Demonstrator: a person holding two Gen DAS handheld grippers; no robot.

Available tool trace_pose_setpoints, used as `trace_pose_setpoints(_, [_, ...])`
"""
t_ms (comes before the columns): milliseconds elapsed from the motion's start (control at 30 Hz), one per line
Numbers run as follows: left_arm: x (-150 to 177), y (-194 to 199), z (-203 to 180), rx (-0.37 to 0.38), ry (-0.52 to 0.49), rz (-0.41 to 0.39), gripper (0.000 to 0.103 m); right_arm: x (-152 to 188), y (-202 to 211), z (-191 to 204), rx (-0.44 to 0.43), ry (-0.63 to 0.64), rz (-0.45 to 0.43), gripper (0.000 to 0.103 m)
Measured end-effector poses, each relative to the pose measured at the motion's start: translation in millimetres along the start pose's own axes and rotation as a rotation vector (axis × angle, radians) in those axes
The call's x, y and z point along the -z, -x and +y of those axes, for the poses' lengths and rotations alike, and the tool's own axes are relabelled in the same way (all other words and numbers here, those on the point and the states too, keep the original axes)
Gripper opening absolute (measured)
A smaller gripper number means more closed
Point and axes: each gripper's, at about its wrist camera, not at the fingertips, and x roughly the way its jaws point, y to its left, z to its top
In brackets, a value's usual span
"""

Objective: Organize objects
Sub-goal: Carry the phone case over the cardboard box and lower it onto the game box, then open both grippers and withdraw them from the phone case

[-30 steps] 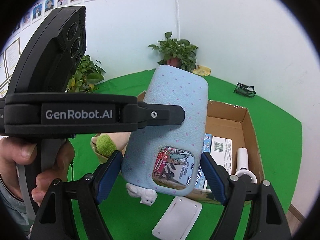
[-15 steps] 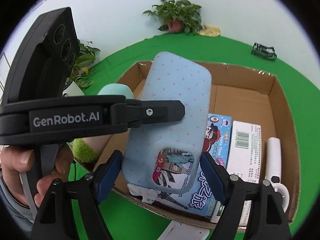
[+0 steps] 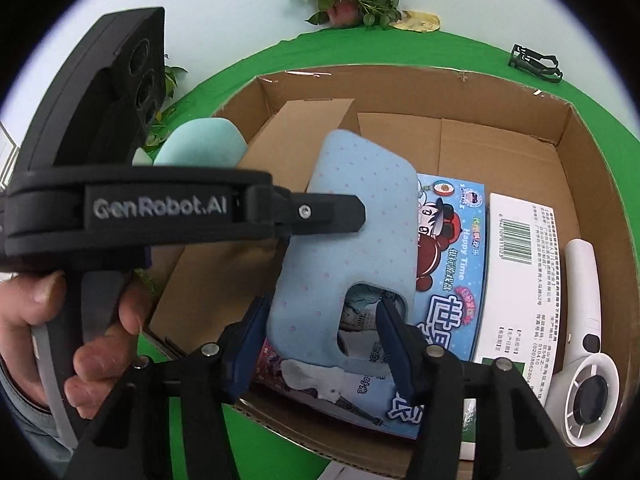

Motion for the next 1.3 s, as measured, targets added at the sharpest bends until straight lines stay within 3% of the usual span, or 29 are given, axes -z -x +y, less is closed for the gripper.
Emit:
trace_pose_setpoints(33, [0,2,0,-0.009,-0.002,-0.007,0.044,3,3,-2,-0.015,-0.015,0.003,0.055])
trace_pose_setpoints(267, [-2,27,-3,-0.046,-0.032,-0.073,0.048,7,24,-8,-0.125,-0.002,-0.051,0.059])
trace_pose_setpoints(367, [0,35,-6,-0.057,-0.051,-0.089,0.048,3,33,-20,-0.088,-0.015,-0.087,0.062])
trace_pose_setpoints(533, [1,40,-11,-0.077,-0.067,-0.099,0.048,-11,18,-48,-0.025,-0.093,-0.062,0.062])
trace_pose_setpoints(700, [5,46,-7,-0.091,-0.066,-0.103,0.048,-14,2,-46,-0.012,-0.051,-0.03,0.049])
trace_pose_setpoints(800, [11,52,-3,-0.093,-0.066,-0.103,0.048,-14,-2,-41,-0.031,-0.025,-0.017,0.036])
trace_pose_setpoints(1067, [15,57,-7,-0.104,-0.088,-0.129,0.048,-15,1,-36,0.002,0.005,-0.038,0.036])
trace_pose_setpoints(1100, [17,60,-10,-0.107,-0.1,-0.142,0.048,-14,4,-35,0.016,0.008,-0.056,0.039])
trace_pose_setpoints(1133, [19,64,-15,-0.118,-0.121,-0.159,0.055,-13,11,-33,0.03,0.015,-0.079,0.056])
trace_pose_setpoints(1167, [24,70,-23,-0.16,-0.163,-0.197,0.06,-10,20,-30,0.052,0.024,-0.115,0.083])
trace_pose_setpoints(1233, [37,85,-40,-0.269,-0.245,-0.304,0.088,1,42,-24,0.115,0.054,-0.198,0.095])
trace_pose_setpoints(1300, [54,100,-55,-0.361,-0.308,-0.424,0.103,14,59,-20,0.197,0.082,-0.24,0.103])
